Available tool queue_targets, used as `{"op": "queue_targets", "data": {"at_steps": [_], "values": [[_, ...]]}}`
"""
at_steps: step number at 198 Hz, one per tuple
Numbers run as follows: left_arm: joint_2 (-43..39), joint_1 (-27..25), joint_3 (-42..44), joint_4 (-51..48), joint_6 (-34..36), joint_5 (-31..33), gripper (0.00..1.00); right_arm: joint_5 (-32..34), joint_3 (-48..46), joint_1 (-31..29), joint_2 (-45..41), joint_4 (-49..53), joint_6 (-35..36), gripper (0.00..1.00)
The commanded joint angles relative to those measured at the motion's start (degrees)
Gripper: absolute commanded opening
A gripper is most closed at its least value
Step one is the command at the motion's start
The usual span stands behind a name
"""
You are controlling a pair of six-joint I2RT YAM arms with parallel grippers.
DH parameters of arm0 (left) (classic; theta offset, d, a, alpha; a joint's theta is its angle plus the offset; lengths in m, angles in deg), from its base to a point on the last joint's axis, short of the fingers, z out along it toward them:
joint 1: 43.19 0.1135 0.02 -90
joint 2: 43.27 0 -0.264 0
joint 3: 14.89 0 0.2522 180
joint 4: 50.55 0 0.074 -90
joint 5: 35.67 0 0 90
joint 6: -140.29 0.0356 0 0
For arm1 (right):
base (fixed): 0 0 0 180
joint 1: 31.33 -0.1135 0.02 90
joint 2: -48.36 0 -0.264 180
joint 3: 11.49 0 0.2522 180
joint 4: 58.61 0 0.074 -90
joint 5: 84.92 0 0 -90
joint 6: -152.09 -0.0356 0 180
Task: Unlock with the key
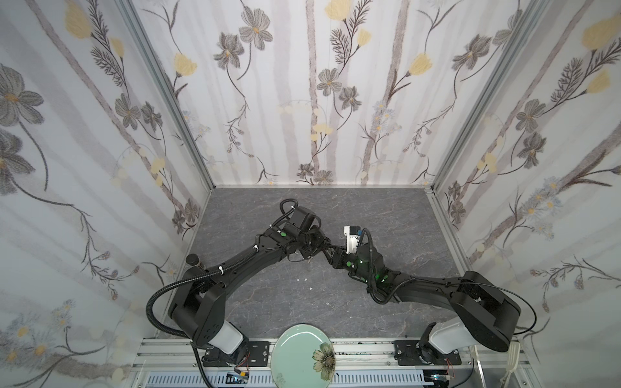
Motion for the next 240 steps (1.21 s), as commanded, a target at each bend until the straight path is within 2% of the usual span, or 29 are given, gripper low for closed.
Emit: {"op": "queue_targets", "data": {"at_steps": [1,37,64,86,103,131,156,178,197,240], "values": [[0.22,-0.11,-0.68,2.09,-0.68,-2.11,0.13,0.77,0.15,-0.07,-0.15,-3.47,0.35,0.33],[-0.27,-0.20,-0.93,2.09,-0.66,-2.57,0.15,3.10,0.53,0.59,0.11,-1.70,-0.06,0.21],[-1.01,-0.21,-0.35,1.95,-0.54,-3.07,0.16,4.62,0.04,1.01,-0.15,-1.25,-0.43,0.17],[-1.41,-0.28,0.25,2.03,-0.31,-3.29,0.19,4.98,-0.45,1.15,-0.58,-1.54,0.00,0.06],[-1.77,-0.22,0.45,2.25,0.54,-3.28,0.27,4.56,-0.62,1.15,-1.00,-1.60,0.63,0.01],[-3.07,0.09,0.78,2.08,2.54,-1.91,0.52,3.77,-2.24,1.15,-2.08,-2.23,1.52,0.00],[-4.92,1.21,1.44,2.09,5.26,-1.69,0.60,2.81,-4.00,1.16,-5.23,-2.24,2.44,0.00],[-7.05,2.32,1.94,2.17,8.88,-2.14,0.61,-1.02,-5.54,1.16,-6.99,-2.87,3.58,0.00],[-8.48,3.41,1.69,0.72,13.13,-3.19,0.61,-5.18,-7.35,3.91,-9.02,-4.00,4.57,0.00],[-10.20,4.69,0.44,-2.69,22.39,-8.93,0.60,-17.14,-10.17,7.66,-14.22,-5.60,7.26,0.00]]}}
